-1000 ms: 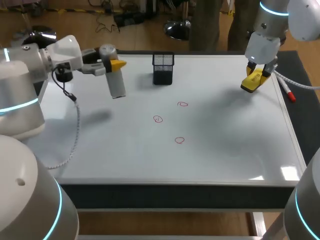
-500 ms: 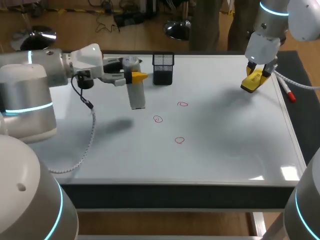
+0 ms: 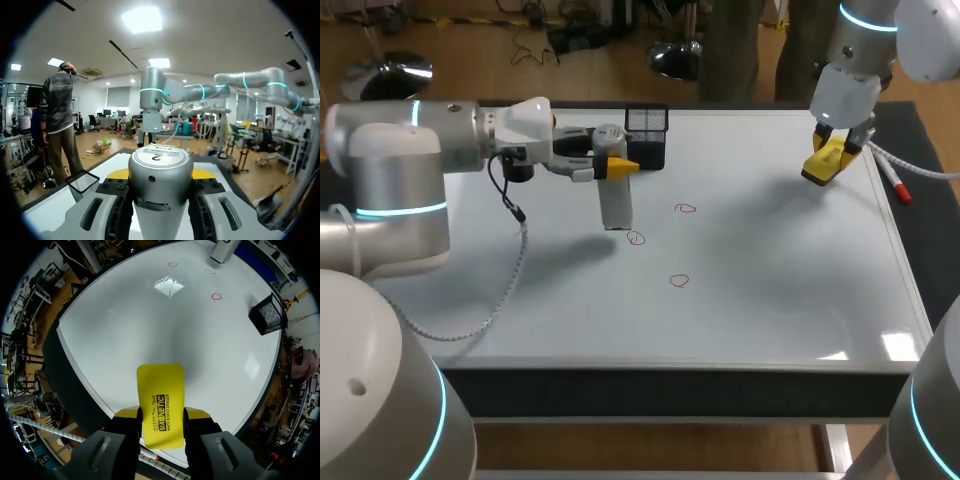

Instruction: Pick up the inspection probe, press it on each red-marked spot on the whiteboard one by one, put down the probe, pick up the eraser, and wipe off all the red marks.

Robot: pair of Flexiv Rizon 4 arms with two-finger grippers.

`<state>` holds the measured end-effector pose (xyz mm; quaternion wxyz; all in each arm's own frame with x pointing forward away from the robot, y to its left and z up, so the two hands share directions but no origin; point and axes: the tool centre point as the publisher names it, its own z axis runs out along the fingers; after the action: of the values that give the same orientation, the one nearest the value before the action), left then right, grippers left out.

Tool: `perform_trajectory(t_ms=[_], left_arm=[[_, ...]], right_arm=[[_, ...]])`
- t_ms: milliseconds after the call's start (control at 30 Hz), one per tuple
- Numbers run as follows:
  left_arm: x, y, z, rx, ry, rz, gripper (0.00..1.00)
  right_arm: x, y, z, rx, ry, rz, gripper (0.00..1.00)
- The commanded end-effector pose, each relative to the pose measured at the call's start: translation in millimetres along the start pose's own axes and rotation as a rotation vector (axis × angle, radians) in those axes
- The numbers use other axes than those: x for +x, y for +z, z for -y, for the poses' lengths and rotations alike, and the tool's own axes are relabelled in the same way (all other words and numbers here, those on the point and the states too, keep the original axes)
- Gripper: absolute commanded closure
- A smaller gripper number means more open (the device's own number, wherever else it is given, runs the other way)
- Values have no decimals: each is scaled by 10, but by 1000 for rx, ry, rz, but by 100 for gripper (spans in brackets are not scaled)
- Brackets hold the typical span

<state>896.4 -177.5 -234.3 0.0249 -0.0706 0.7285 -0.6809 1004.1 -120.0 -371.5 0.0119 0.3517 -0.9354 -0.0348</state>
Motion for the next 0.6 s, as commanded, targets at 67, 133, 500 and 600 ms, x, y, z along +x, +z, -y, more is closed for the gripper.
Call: perform_trajectory(t_ms=[67,133,500,600], left_arm=[[11,48,-51,5,-4,-3,100],[25,74,-88,9,1,-16,100],[58,225,-206,-3,-8,-44,100],[67,266,-220,-16,0,-52,100]], right_arm=[[4,-10,2,2,-2,-3,100],[4,-10,2,2,-2,-3,100],[4,-10,2,2,-2,-3,100],[4,-10,2,2,-2,-3,100]])
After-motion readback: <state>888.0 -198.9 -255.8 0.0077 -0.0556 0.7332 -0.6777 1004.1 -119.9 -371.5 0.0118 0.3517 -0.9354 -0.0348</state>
